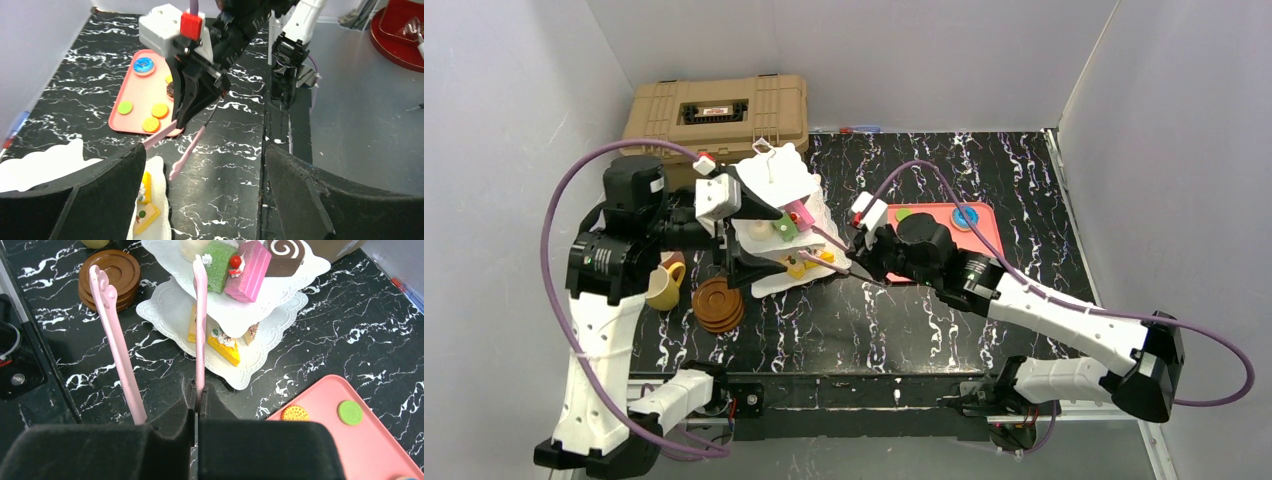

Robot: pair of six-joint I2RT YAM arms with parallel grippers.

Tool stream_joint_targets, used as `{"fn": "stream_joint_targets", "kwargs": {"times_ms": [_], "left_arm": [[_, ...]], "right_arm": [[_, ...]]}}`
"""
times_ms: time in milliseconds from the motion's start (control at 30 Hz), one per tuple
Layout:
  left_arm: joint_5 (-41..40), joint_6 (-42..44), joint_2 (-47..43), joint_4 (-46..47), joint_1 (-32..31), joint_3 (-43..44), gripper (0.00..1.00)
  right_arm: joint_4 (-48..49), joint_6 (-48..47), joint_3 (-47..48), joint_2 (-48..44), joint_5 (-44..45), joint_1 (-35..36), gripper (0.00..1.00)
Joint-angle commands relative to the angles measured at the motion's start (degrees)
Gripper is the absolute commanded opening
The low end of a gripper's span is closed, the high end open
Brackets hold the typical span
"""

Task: Serve the afternoon tea
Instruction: Pick up the clamp from the center of the board, then adjust the clamp.

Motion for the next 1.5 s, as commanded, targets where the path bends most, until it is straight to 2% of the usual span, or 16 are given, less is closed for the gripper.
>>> {"fn": "stream_joint_targets", "kwargs": {"times_ms": [0,300,567,767,867,1100,1467], "left_arm": [[3.76,7.21,3.58,-5.49,-1.74,-0.87,0.87],[-4.14,12.75,10.78,-8.15,-13.91,0.97,0.83],[-8.81,14.83,13.93,-9.56,-16.16,2.54,0.70],[-11.78,13.86,13.30,-6.03,-17.23,1.11,0.62],[-11.48,12.32,11.00,-2.02,-17.27,0.05,0.66],[-8.77,10.51,7.20,-2.90,-19.63,2.53,0.71],[-15.83,12.15,9.11,-3.01,-19.64,1.92,0.72]], "right_arm": [[1.72,3.34,2.75,-3.90,4.31,0.13,0.01],[2.76,5.47,5.84,-5.29,1.76,-0.75,0.01],[2.12,6.31,8.16,-4.81,-0.45,-1.09,0.01],[1.56,6.84,9.60,-3.84,-2.14,-1.10,0.01],[0.01,6.94,10.25,-3.03,-1.94,-1.10,0.01],[-1.76,6.97,10.95,-1.90,-1.48,-1.10,0.01],[-3.87,6.10,13.74,-0.77,-6.82,-1.10,0.01]]}}
